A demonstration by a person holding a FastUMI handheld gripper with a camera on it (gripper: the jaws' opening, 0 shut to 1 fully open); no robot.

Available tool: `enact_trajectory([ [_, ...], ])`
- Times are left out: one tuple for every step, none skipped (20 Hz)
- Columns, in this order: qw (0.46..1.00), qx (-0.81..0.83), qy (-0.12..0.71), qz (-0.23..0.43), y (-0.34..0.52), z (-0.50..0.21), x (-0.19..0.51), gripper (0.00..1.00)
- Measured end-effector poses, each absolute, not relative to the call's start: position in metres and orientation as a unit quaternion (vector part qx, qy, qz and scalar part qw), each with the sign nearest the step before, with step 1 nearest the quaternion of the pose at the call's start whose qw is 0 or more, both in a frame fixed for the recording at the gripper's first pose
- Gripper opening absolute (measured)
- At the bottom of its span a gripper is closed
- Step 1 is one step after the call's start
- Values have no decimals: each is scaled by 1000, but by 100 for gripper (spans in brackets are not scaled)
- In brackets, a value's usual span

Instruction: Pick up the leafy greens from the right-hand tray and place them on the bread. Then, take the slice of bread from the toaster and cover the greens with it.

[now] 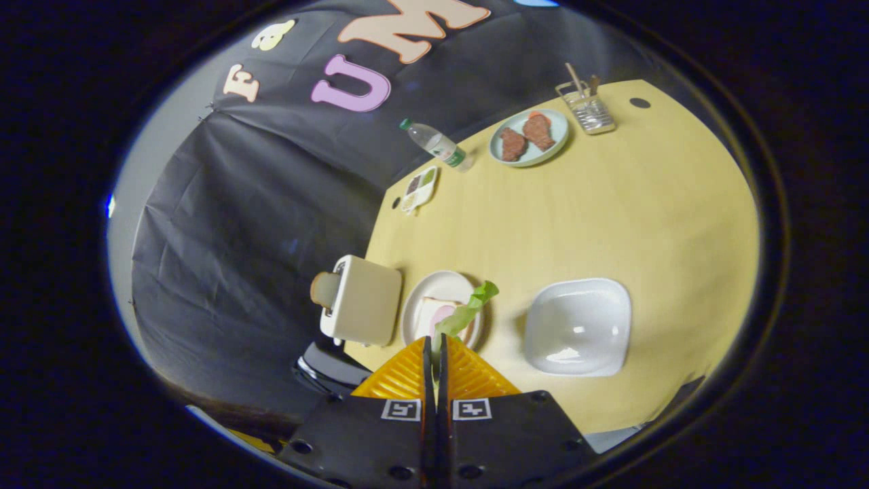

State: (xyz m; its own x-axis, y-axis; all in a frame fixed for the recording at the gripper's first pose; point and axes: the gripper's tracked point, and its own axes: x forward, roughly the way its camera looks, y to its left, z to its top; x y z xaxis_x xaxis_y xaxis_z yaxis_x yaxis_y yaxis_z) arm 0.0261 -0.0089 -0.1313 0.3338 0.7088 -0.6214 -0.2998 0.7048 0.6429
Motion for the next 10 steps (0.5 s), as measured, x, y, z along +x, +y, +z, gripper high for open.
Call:
enact_trajectory([
  [786, 216, 479, 326, 8, -132, 26, 3],
  [784, 219, 475, 334, 25, -135, 25, 3],
  [781, 222, 473, 342, 40, -138, 24, 3],
  [777, 225, 473, 349, 55, -141, 21, 3],
  [773, 230, 472, 355, 70, -144, 21, 3],
  [769, 236, 473, 358, 84, -148, 22, 3],
  [766, 243, 475, 360, 97, -153, 23, 3],
  [761, 251, 478, 359, 111, -160, 22, 3],
  [758, 257, 482, 356, 122, -167, 24, 3],
  [754, 262, 488, 353, 131, -175, 24, 3],
])
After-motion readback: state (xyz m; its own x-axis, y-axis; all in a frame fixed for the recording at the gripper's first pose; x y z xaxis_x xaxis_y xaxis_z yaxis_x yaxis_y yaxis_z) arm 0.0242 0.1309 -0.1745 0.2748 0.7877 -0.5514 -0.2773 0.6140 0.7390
